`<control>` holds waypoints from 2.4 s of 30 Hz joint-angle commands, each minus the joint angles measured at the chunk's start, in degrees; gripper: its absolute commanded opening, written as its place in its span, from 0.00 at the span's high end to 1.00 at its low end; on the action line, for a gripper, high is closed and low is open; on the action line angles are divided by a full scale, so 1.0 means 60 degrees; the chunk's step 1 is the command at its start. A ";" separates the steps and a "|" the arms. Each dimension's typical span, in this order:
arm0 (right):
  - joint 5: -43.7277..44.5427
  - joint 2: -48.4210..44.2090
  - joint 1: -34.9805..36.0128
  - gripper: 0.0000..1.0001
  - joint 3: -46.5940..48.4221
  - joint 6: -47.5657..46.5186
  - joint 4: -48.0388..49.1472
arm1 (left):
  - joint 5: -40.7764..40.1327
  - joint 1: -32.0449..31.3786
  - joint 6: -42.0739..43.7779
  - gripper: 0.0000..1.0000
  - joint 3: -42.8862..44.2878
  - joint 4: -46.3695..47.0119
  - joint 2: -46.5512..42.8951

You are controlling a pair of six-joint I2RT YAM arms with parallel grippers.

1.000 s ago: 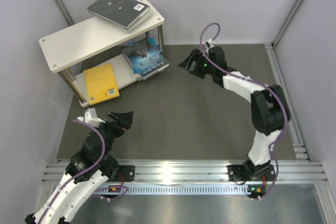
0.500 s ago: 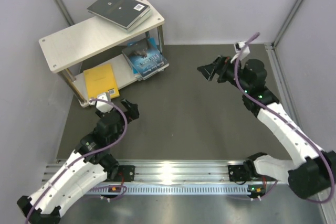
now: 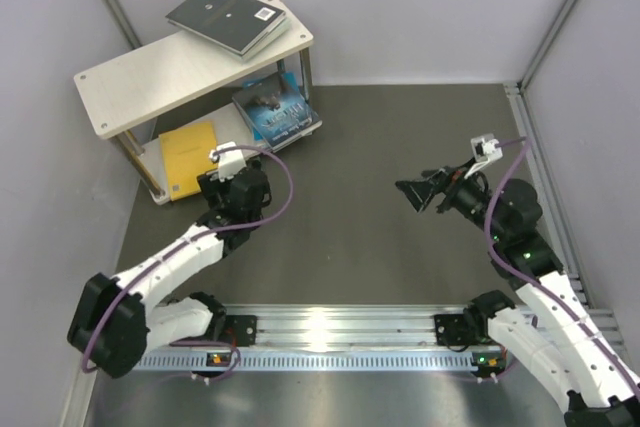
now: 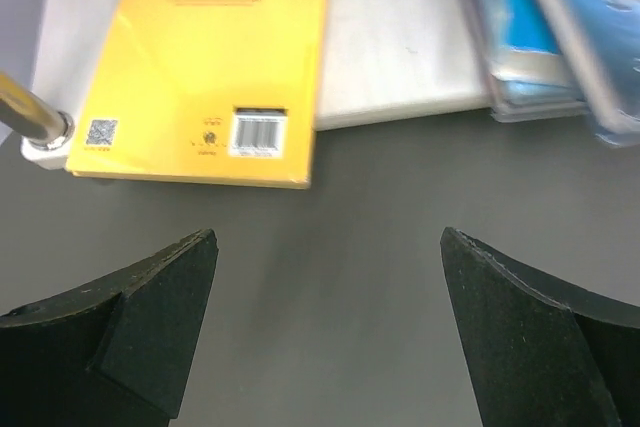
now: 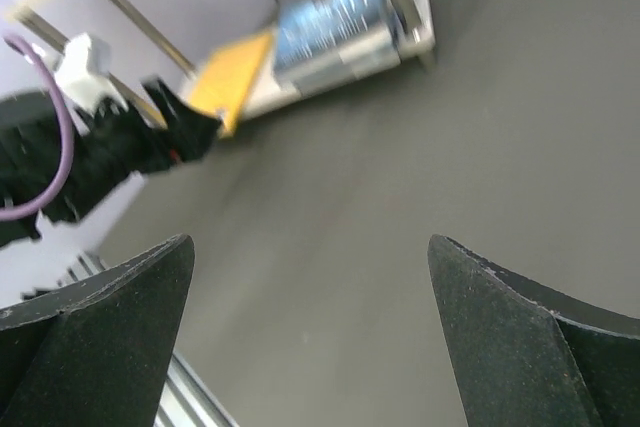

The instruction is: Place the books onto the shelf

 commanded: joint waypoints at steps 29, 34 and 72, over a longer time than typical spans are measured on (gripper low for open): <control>0.0237 0.0887 0.1023 0.00 -0.1499 -0.0164 0.0808 | 0.5800 0.4771 0.3350 0.01 -0.3229 1.1518 0.4680; 0.3509 0.2029 0.1346 0.00 -0.1324 -0.0558 0.0838 | 0.5787 0.4756 0.3423 0.01 -0.3357 1.1687 0.4635; 0.3490 0.7935 -0.3283 0.00 -0.4003 -0.5071 1.1705 | 0.5787 0.4756 0.3466 0.01 -0.3342 1.1746 0.4678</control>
